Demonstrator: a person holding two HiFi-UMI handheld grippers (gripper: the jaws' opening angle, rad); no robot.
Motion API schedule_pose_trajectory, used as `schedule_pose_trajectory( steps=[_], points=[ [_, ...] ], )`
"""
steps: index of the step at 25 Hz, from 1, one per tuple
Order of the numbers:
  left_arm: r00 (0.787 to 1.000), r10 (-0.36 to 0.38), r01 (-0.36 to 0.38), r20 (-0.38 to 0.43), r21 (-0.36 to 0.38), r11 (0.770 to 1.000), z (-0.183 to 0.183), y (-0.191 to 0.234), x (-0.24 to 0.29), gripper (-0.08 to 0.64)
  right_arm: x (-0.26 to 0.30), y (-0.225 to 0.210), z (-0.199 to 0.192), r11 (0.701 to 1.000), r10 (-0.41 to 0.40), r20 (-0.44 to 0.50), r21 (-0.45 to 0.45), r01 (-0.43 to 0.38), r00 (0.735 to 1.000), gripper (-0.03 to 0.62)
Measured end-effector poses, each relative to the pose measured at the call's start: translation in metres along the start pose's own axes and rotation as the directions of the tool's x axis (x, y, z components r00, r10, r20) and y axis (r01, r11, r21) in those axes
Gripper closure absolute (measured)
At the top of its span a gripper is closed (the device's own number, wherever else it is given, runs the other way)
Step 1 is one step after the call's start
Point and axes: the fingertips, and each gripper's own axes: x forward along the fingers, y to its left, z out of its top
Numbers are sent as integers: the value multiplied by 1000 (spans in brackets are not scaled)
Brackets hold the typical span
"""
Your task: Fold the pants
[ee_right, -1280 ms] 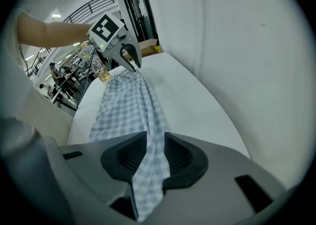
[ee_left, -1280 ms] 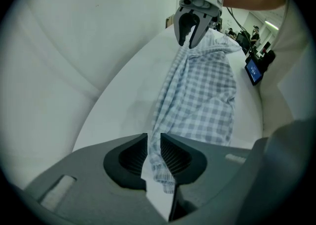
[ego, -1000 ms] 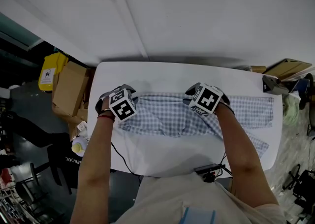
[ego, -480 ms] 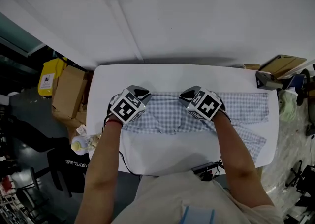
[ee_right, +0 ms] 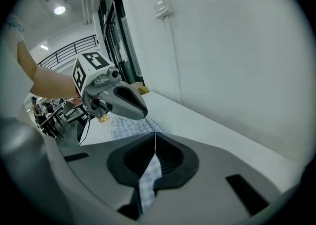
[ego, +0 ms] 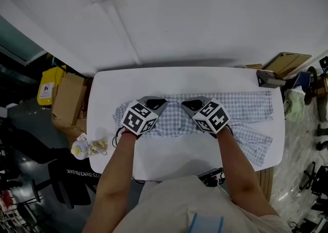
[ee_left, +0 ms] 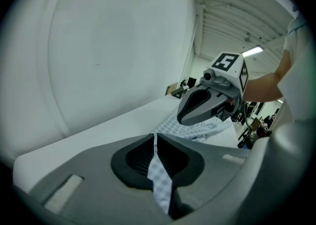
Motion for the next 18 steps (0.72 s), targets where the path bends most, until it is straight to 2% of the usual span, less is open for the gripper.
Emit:
schedule_pose_trajectory(
  steps=[2,5,9,11,15,18],
  points=[
    [998,-20,22,64,-29,999,8,-10,-1,531,-8,4,0,1000,-8,39,27,7,999,574],
    [983,-73,88,168,-81,993,20,-29,-2,532,-22,10,2,997,-24,112,78,16,993,575],
    [973,-112,131,203,-84,988,20,-56,4,532,-35,18,-7,994,-46,147,108,30,988,575],
    [973,-112,127,200,-66,990,19,-65,6,532,-40,24,-13,994,-55,138,99,41,989,575],
    [977,-116,113,178,31,993,20,-87,7,544,-56,30,-25,993,-93,128,84,82,987,575],
    [969,-154,145,192,59,988,26,-106,7,549,-71,34,-31,989,-135,133,75,126,982,575]
  ],
)
